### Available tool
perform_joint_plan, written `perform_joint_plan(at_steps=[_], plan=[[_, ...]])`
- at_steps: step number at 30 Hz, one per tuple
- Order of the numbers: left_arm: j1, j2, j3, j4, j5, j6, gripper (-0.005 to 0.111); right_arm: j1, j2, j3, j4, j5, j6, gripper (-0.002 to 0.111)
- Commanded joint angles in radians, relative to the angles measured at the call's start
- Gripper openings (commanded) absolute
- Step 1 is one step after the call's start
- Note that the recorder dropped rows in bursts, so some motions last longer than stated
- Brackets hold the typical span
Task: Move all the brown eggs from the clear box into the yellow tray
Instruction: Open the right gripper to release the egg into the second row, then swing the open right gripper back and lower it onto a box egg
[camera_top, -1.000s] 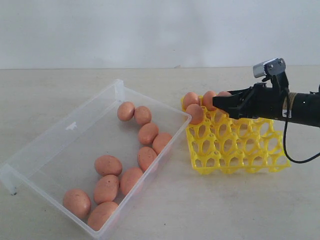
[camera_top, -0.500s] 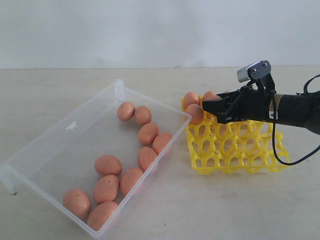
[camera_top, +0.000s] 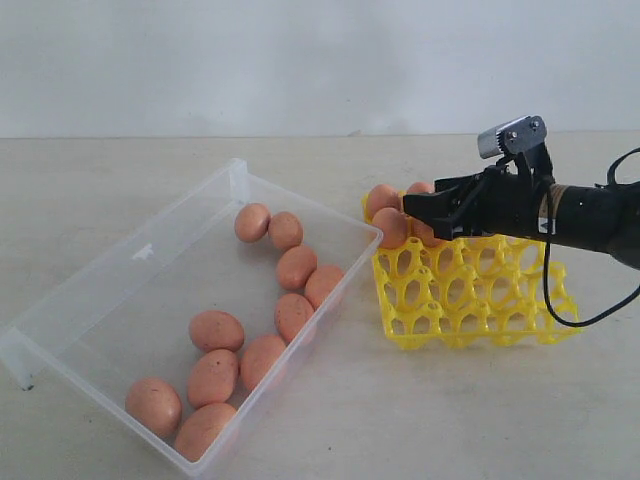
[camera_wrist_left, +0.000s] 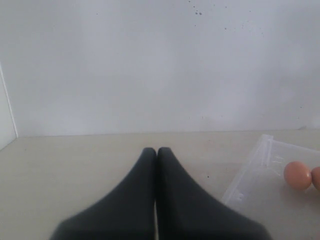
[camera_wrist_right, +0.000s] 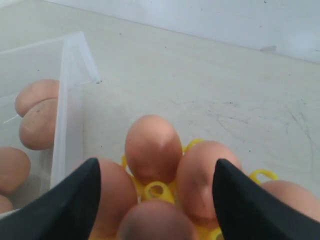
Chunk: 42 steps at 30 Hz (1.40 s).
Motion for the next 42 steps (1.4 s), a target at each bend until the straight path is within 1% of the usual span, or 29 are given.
perform_joint_plan(at_steps=[1, 2, 3, 4, 5, 7, 8, 11, 13, 14, 16, 18, 20, 21, 23, 26, 27, 28, 29, 31, 32, 34, 35, 36, 39, 42], plan=[[-0.005, 0.003, -0.004, -0.005, -0.015, 0.004, -0.004, -0.001, -0.002, -0.003, 0.011, -0.048, -0.020, 0.062], [-0.005, 0.003, -0.004, -0.005, -0.015, 0.004, -0.004, -0.001, -0.002, -0.003, 0.014, -0.064, -0.020, 0.062], [-0.005, 0.003, -0.004, -0.005, -0.015, 0.004, -0.004, -0.001, -0.002, -0.003, 0.031, -0.117, 0.008, 0.060], [-0.005, 0.003, -0.004, -0.005, -0.015, 0.004, -0.004, -0.001, -0.007, -0.003, 0.054, -0.151, 0.040, 0.054], [-0.005, 0.003, -0.004, -0.005, -0.015, 0.004, -0.004, -0.001, -0.024, -0.003, 0.086, -0.194, 0.131, 0.033], [-0.005, 0.003, -0.004, -0.005, -0.015, 0.004, -0.004, -0.001, -0.076, -0.003, 0.085, -0.214, 0.179, 0.001], [-0.005, 0.003, -0.004, -0.005, -0.015, 0.004, -0.004, 0.000, -0.098, -0.003, 0.094, -0.223, 0.179, 0.000], [-0.005, 0.003, -0.004, -0.005, -0.007, 0.004, -0.004, 0.054, -0.202, -0.003, 0.176, -0.204, 0.169, 0.000], [-0.005, 0.003, -0.004, -0.005, -0.007, 0.004, -0.004, 0.115, -0.266, -0.010, 0.204, -0.121, 0.128, 0.000], [-0.005, 0.003, -0.004, -0.005, -0.007, 0.008, -0.004, 0.159, -0.305, -0.023, 0.202, -0.037, 0.093, 0.000], [-0.005, 0.003, -0.004, -0.005, 0.004, 0.041, -0.004, 0.259, -0.371, -0.059, 0.197, 0.191, 0.015, 0.000], [-0.005, 0.003, -0.004, -0.005, 0.023, 0.071, -0.004, 0.397, -0.420, -0.125, 0.215, 0.528, -0.131, 0.000], [-0.005, 0.003, -0.004, -0.005, 0.051, 0.070, -0.004, 0.526, -0.420, -0.202, 0.227, 0.800, -0.302, 0.000], [-0.005, 0.003, -0.004, -0.005, 0.062, 0.070, -0.004, 0.577, -0.407, -0.235, 0.227, 0.912, -0.353, 0.000], [-0.005, 0.003, -0.004, -0.005, 0.068, 0.070, -0.004, 0.638, -0.367, -0.289, 0.227, 1.050, -0.373, 0.000], [-0.005, 0.003, -0.004, -0.005, 0.068, 0.070, -0.004, 0.686, -0.305, -0.381, 0.302, 1.263, -0.229, 0.000], [-0.005, 0.003, -0.004, -0.005, 0.068, 0.070, -0.004, 0.699, -0.292, -0.414, 0.380, 1.328, -0.181, 0.000], [-0.005, 0.003, -0.004, -0.005, 0.068, 0.070, -0.004, 0.712, -0.280, -0.449, 0.474, 1.394, -0.192, 0.000], [-0.005, 0.003, -0.004, -0.005, 0.068, 0.070, -0.004, 0.726, -0.271, -0.488, 0.552, 1.457, -0.278, 0.000], [-0.005, 0.003, -0.004, -0.005, 0.083, 0.070, -0.004, 0.747, -0.244, -0.582, 0.742, 1.652, -0.555, 0.000], [-0.005, 0.003, -0.004, -0.005, 0.096, 0.070, -0.004, 0.749, -0.228, -0.627, 0.834, 1.745, -0.637, 0.000], [-0.005, 0.003, -0.004, -0.005, 0.135, 0.058, -0.004, 0.752, -0.172, -0.739, 0.963, 1.980, -0.734, 0.000], [-0.005, 0.003, -0.004, -0.010, 0.151, 0.046, -0.004, 0.752, -0.144, -0.782, 0.984, 2.086, -0.749, 0.000], [-0.005, 0.003, -0.004, -0.015, 0.166, 0.038, -0.004, 0.752, -0.106, -0.831, 0.995, 2.153, -0.759, 0.000], [-0.005, 0.003, -0.004, -0.017, 0.193, 0.040, -0.004, 0.755, -0.008, -0.923, 1.017, 2.153, -0.757, 0.000], [-0.005, 0.003, -0.004, -0.013, 0.252, 0.046, -0.004, 0.762, 0.053, -0.974, 1.147, 2.153, -0.784, 0.000]])
